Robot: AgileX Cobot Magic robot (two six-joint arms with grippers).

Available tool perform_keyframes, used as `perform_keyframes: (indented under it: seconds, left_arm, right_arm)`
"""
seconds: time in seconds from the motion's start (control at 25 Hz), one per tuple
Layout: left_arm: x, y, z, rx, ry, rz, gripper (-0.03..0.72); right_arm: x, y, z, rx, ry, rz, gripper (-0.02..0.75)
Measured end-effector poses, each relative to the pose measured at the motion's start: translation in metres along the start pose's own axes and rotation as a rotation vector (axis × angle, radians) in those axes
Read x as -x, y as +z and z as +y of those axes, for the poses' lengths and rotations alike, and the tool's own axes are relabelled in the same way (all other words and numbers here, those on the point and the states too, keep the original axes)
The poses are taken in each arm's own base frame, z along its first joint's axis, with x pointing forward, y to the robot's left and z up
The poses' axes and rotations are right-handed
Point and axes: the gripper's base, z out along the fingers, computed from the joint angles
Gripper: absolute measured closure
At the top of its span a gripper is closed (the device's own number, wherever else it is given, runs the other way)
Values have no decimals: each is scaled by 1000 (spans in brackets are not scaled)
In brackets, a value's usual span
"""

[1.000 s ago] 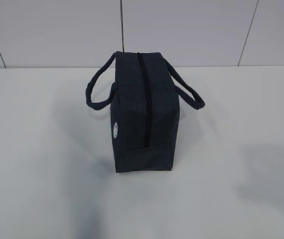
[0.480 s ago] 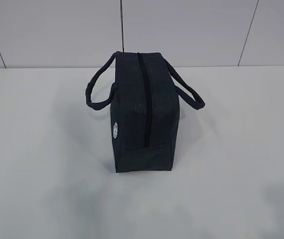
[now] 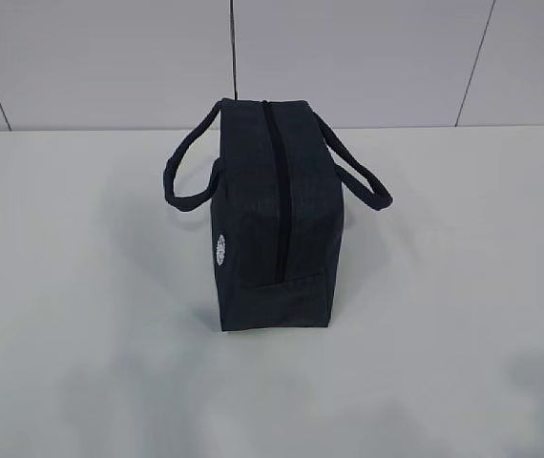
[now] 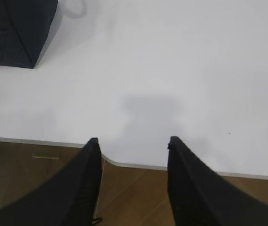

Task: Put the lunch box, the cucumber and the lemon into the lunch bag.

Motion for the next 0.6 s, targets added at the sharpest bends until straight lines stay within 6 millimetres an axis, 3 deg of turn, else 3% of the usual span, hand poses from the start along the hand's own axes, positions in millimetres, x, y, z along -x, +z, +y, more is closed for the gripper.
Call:
perform_keyframes:
  seconds: [0.6]
  left_arm:
    - [1, 0, 0, 2, 1, -7, 337]
  right_arm:
    - [0, 4, -1, -4, 1, -20, 383]
